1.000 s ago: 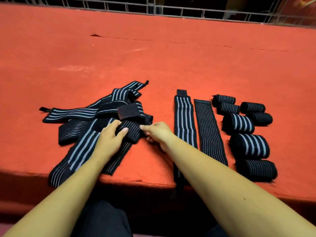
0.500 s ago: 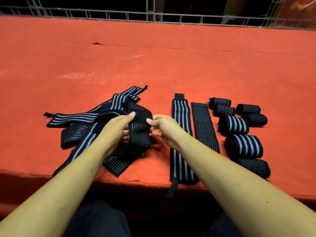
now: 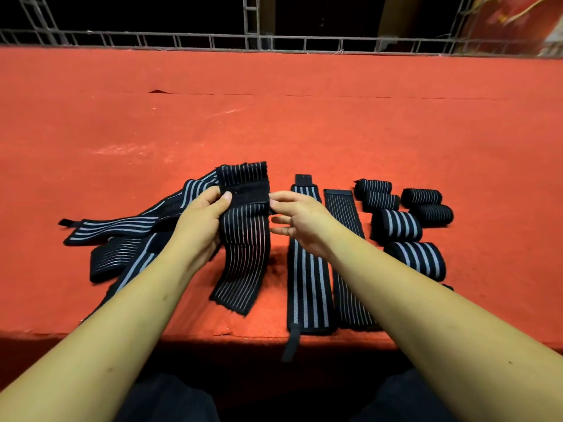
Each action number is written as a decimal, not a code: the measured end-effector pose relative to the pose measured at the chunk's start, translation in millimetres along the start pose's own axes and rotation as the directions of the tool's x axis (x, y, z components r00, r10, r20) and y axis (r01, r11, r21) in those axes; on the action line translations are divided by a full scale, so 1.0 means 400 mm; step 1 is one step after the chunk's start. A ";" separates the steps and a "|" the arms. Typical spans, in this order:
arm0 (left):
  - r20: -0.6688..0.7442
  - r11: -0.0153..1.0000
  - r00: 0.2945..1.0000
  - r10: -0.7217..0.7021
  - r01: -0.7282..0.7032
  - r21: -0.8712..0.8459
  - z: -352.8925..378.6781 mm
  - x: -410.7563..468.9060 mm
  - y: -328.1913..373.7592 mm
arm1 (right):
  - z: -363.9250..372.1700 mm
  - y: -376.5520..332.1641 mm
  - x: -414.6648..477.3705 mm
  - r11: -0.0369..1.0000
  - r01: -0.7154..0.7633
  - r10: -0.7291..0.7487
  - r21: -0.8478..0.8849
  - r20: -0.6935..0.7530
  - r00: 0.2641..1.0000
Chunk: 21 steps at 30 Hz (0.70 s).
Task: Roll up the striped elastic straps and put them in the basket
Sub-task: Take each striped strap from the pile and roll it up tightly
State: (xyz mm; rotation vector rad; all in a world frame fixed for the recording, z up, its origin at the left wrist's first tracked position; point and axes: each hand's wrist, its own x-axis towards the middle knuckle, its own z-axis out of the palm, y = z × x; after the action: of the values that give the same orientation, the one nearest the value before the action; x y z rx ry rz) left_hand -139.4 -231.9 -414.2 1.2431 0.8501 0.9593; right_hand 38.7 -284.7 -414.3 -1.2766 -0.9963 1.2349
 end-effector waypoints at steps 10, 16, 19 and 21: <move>0.097 0.989 0.993 -0.063 0.049 0.141 0.035 0.005 -0.019 | -0.034 -0.059 -0.009 0.948 0.108 -0.135 -0.299 -0.072 0.988; 0.014 0.989 0.992 -0.122 0.121 0.084 0.074 -0.007 0.008 | -0.059 -0.053 0.016 0.886 0.068 -0.174 -0.459 -0.193 0.966; 0.055 0.978 0.981 -0.188 0.181 0.106 0.057 -0.012 0.014 | -0.093 -0.044 0.021 0.842 0.034 -0.239 -0.538 -0.315 0.919; 0.128 0.976 0.970 -0.205 0.193 0.102 0.034 -0.023 0.021 | -0.134 -0.043 0.019 0.867 0.019 -0.250 -0.499 -0.400 0.882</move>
State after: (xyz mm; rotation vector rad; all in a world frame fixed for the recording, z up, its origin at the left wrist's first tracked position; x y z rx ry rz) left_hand -131.4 -244.9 -403.8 1.2582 0.8968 0.6731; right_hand 94.4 -282.6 -402.7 -1.7481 -1.0545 0.5312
